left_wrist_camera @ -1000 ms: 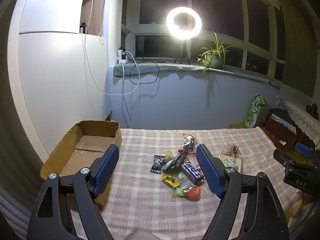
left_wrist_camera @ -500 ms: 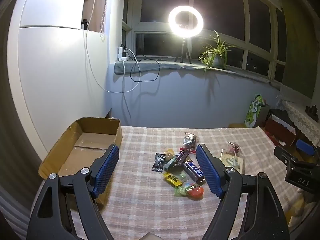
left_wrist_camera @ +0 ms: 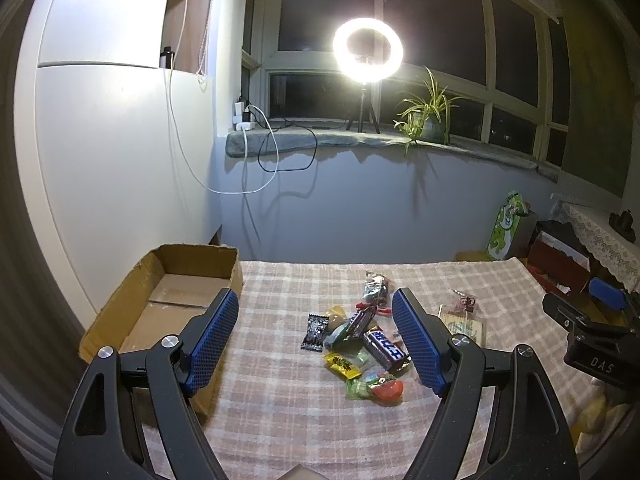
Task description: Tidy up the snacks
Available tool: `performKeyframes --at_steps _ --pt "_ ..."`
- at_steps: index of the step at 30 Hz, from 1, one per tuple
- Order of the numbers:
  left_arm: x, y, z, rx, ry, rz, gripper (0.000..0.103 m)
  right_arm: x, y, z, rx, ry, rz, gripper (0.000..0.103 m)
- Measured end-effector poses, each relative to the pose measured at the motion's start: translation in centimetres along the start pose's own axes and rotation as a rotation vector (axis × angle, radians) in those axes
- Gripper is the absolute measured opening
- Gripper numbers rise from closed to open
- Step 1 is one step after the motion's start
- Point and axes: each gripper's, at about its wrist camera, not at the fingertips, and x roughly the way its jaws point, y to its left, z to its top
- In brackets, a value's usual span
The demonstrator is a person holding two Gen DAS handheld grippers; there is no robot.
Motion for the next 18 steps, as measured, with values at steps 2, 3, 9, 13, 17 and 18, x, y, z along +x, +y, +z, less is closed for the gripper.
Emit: performKeyframes --at_steps 2,3,9,13,17,18 --pt "0.01 0.03 0.06 0.001 0.001 0.0 0.08 -0.12 0.03 0.14 -0.001 -0.005 0.001 0.103" --pt "-0.01 0.02 0.09 0.002 0.001 0.001 0.08 -0.15 0.06 0.2 -0.002 -0.007 0.002 0.103" --pt "-0.03 0.2 0.22 -0.001 0.003 -0.004 0.08 -0.14 0.15 0.18 -0.002 -0.005 0.001 0.103" --pt "0.0 0.24 0.35 0.001 0.001 -0.005 0.08 -0.15 0.32 0.17 -0.007 -0.005 0.001 0.103" --pt "-0.02 0.13 0.26 0.002 0.002 -0.004 0.08 -0.11 0.21 0.13 -0.004 -0.005 0.001 0.103" --pt "-0.04 0.17 0.31 0.001 0.002 -0.005 0.08 -0.11 0.22 0.14 -0.004 -0.004 0.001 0.103"
